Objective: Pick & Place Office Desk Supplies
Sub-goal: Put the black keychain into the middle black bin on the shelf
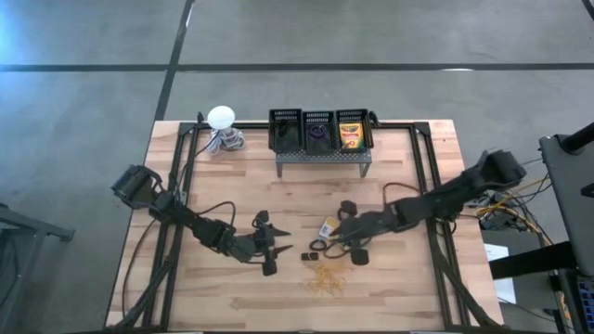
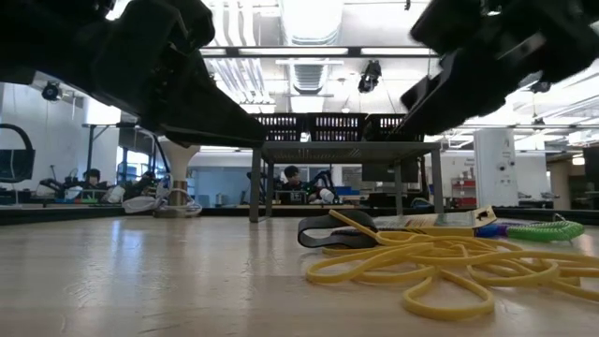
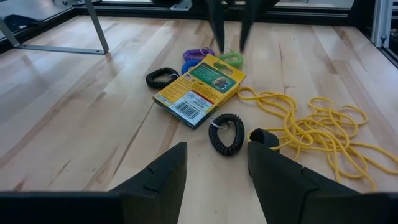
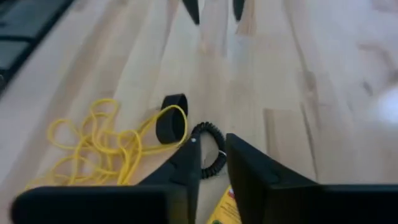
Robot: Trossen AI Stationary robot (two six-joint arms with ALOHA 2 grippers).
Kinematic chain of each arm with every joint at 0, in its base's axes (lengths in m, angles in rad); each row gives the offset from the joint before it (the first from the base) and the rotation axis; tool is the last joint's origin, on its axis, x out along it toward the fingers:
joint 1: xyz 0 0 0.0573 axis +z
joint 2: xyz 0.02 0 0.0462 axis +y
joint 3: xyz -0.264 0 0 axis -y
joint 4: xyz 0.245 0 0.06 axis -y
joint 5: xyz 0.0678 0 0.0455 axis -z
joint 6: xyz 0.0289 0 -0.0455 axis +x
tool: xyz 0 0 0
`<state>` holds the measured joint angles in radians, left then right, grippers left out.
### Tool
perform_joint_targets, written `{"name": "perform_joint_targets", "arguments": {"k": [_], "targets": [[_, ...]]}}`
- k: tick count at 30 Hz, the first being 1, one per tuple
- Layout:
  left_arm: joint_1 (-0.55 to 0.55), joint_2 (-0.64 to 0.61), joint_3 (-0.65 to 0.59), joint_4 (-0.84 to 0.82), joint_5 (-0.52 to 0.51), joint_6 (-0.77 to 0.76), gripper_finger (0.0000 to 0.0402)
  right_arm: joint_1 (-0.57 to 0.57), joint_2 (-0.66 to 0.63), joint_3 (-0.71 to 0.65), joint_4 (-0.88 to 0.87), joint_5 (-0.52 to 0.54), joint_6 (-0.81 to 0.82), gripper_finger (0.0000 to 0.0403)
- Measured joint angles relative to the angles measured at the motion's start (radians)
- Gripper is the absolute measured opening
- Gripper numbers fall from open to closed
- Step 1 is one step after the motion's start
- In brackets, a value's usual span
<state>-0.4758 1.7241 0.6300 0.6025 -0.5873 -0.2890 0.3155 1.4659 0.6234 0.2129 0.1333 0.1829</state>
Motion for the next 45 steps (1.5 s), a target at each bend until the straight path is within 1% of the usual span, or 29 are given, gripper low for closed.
{"name": "perform_joint_targets", "arguments": {"k": [2, 5, 10, 13, 18, 25, 29, 32, 35, 39, 45], "targets": [[0.001, 0.000, 0.000, 0.000, 0.000, 0.000, 0.0173, -0.004, 0.072, 0.046, -0.005, 0.014, 0.001, 0.0102], [0.001, 0.000, 0.000, 0.000, 0.000, 0.000, 0.0173, -0.015, 0.166, 0.145, -0.104, 0.017, -0.023, 0.0125], [0.001, 0.000, 0.000, 0.000, 0.000, 0.000, 0.0173, -0.036, 0.300, 0.318, -0.338, 0.019, -0.089, 0.0136], [0.001, 0.000, 0.000, -0.001, 0.000, 0.000, 0.0173, -0.049, 0.361, 0.393, -0.419, 0.013, -0.136, 0.0131], [0.001, 0.000, 0.000, -0.002, 0.000, 0.000, 0.0173, -0.066, 0.437, 0.476, -0.465, -0.098, -0.197, 0.0118], [0.001, 0.000, 0.000, -0.008, 0.002, 0.000, 0.0173, -0.098, 0.510, 0.557, -0.553, -0.115, -0.198, 0.0096], [0.000, 0.000, 0.000, -0.012, 0.004, 0.000, 0.0173, -0.102, 0.539, 0.582, -0.590, -0.123, -0.202, 0.0073], [0.000, 0.000, 0.000, -0.012, 0.003, 0.000, 0.0173, -0.102, 0.534, 0.575, -0.586, -0.121, -0.202, 0.0044], [0.000, 0.000, 0.000, -0.011, 0.003, -0.001, 0.0173, -0.099, 0.499, 0.555, -0.574, -0.105, -0.179, 0.0019], [0.000, 0.000, 0.000, -0.012, 0.003, -0.004, 0.0173, -0.095, 0.410, 0.512, -0.583, -0.059, -0.140, 0.0018], [0.000, 0.000, 0.000, -0.015, 0.003, -0.007, 0.0173, -0.093, 0.215, 0.443, -0.512, 0.051, -0.132, 0.0018]]}}
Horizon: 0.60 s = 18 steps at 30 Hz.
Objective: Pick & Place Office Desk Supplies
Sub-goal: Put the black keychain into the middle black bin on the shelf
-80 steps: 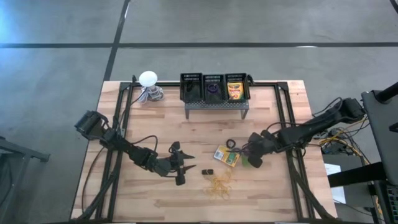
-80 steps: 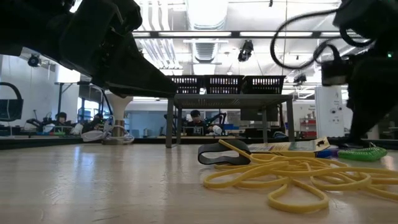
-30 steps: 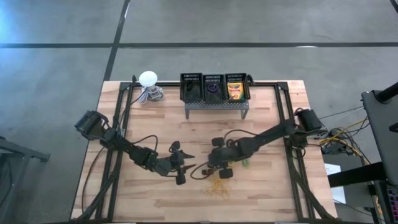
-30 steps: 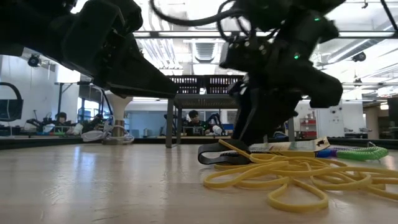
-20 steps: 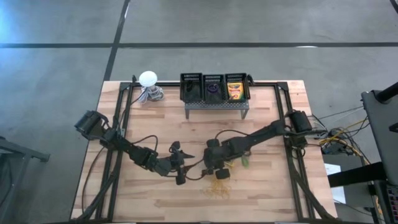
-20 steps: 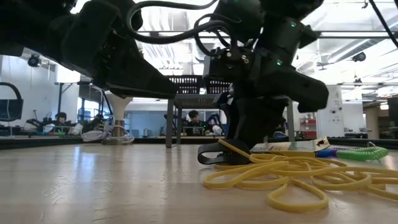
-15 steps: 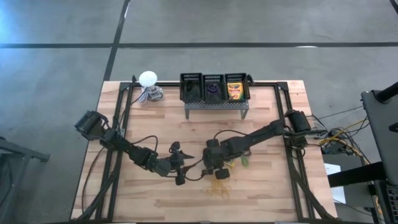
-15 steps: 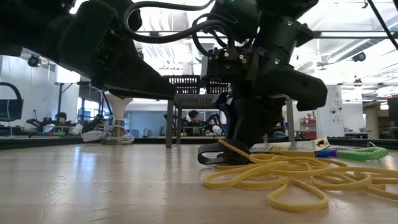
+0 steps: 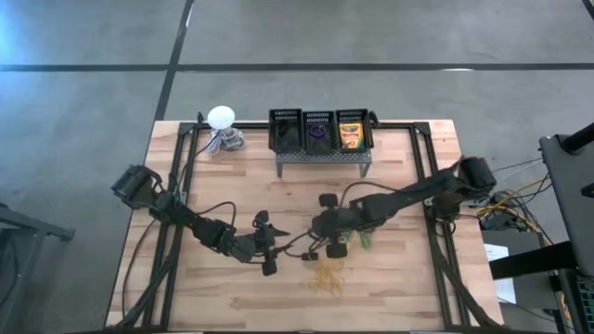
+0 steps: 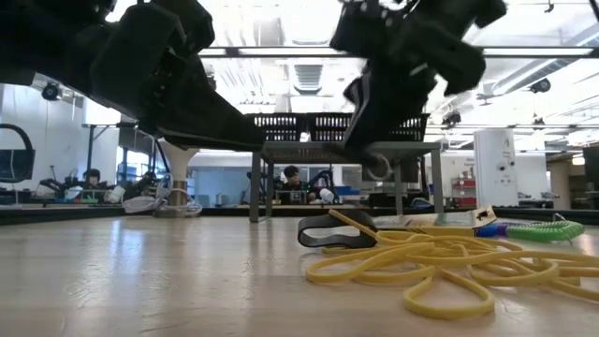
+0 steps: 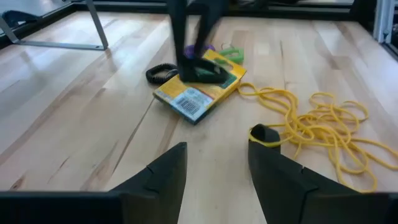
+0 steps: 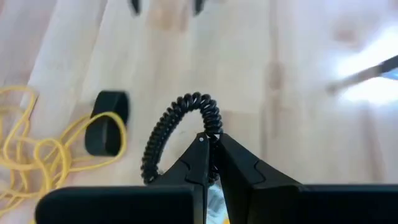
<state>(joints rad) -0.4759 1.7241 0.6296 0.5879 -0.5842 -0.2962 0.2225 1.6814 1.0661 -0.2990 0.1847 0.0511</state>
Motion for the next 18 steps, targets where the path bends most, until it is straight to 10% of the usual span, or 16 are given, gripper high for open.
{"name": "perform_joint_targets", "arguments": {"k": [10, 18], "targets": [[0.001, 0.000, 0.000, 0.011, 0.000, 0.000, 0.0173, -0.118, -0.249, 0.030, 0.104, 0.336, -0.159, 0.0018], [0.002, 0.000, 0.000, 0.014, 0.000, 0.001, 0.0173, -0.449, -0.220, 0.149, 0.090, 0.269, -0.270, 0.0018]]}}
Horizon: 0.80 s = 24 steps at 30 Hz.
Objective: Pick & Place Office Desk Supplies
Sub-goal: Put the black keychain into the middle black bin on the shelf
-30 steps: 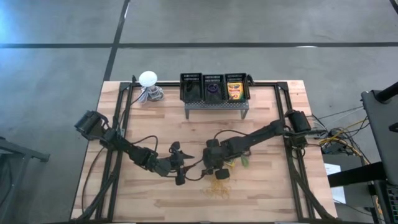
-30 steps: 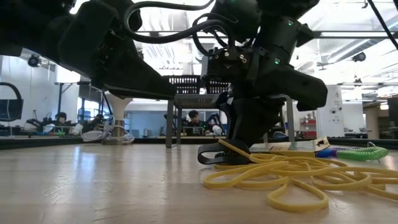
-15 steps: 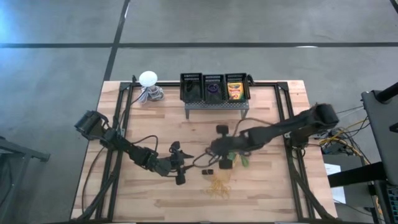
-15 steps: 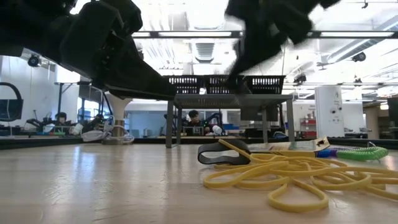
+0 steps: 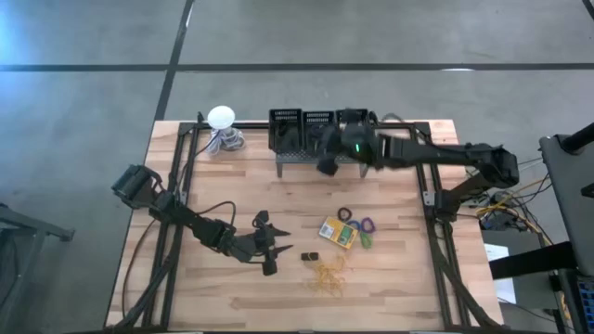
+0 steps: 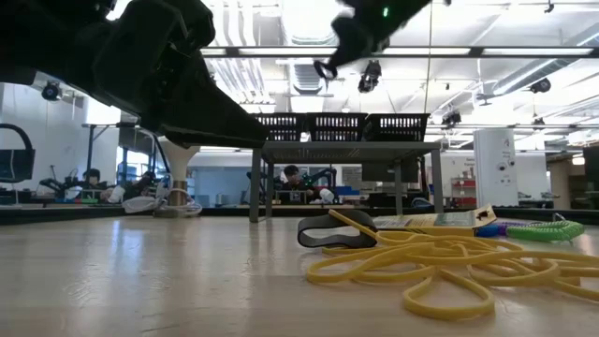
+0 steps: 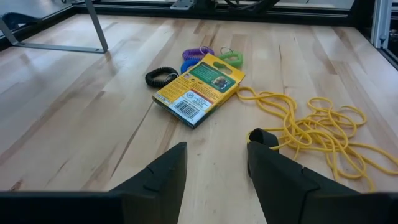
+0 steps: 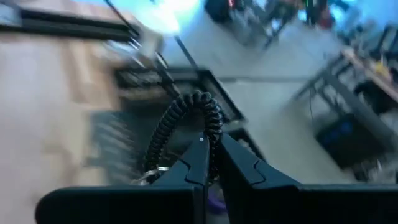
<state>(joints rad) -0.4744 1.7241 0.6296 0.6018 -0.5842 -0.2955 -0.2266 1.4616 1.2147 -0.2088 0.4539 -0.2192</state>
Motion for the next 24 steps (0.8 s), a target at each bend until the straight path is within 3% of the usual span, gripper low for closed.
{"name": "perform_joint_targets", "arguments": {"k": [4, 7, 15, 19, 24], "targets": [[0.000, 0.000, 0.000, -0.001, 0.000, 0.001, 0.0173, -0.149, 0.069, 0.048, -0.049, -0.204, 0.029, 0.0020], [0.000, 0.000, 0.000, -0.008, 0.000, 0.003, 0.0173, -0.207, 0.138, 0.101, -0.135, -0.287, 0.061, 0.0022], [0.000, 0.000, 0.000, -0.010, 0.000, 0.003, 0.0173, -0.245, 0.309, 0.292, -0.405, -0.296, 0.081, 0.0024], [0.000, 0.000, 0.000, -0.011, 0.000, 0.002, 0.0173, -0.253, 0.353, 0.363, -0.461, -0.295, 0.115, 0.0026], [0.000, 0.000, 0.000, -0.015, 0.000, -0.001, 0.0173, -0.259, 0.368, 0.386, -0.471, -0.277, 0.133, 0.0064]]}}
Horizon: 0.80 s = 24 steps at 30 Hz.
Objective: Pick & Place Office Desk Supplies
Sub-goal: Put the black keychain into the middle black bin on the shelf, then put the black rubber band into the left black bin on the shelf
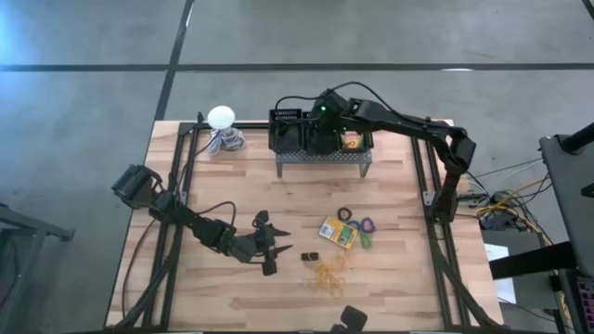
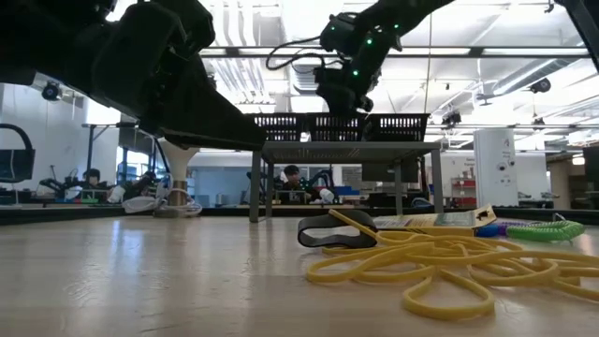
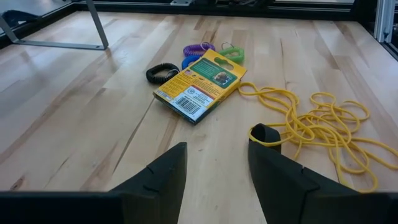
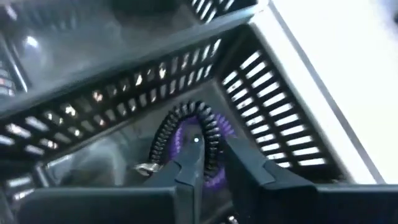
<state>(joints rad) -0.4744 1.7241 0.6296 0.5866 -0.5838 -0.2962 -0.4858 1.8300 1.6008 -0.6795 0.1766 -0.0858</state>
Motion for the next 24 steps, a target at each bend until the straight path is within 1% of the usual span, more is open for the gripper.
{"name": "perform_joint_targets", "arguments": {"k": [5, 6, 9, 12, 16, 19, 21, 24], "targets": [[0.000, 0.000, 0.000, -0.002, 0.000, 0.000, 0.0173, 0.001, -0.031, 0.000, 0.003, 0.141, 0.010, 0.0122], [0.000, 0.000, 0.000, -0.003, 0.000, 0.000, 0.0173, 0.001, -0.043, 0.000, 0.005, 0.155, 0.002, 0.0131], [0.000, 0.000, 0.000, -0.003, 0.000, 0.000, 0.0173, 0.018, -0.089, 0.000, 0.004, 0.158, -0.008, 0.0149], [-0.001, 0.000, 0.000, -0.003, 0.000, 0.000, 0.0173, 0.072, -0.145, -0.023, 0.004, 0.117, -0.020, 0.0155], [-0.002, 0.000, 0.000, -0.004, 0.000, -0.011, 0.0173, 0.199, -0.240, -0.110, 0.019, 0.106, -0.027, 0.0151], [-0.002, 0.000, 0.000, -0.004, 0.000, -0.015, 0.0173, 0.326, -0.317, -0.207, 0.049, 0.106, -0.007, 0.0141], [-0.002, 0.000, 0.000, -0.003, 0.000, -0.016, 0.0173, 0.418, -0.365, -0.287, 0.092, 0.106, 0.008, 0.0134], [-0.002, 0.000, 0.000, 0.003, 0.000, -0.016, 0.0173, 0.549, -0.428, -0.431, 0.210, 0.107, 0.042, 0.0125]]}}
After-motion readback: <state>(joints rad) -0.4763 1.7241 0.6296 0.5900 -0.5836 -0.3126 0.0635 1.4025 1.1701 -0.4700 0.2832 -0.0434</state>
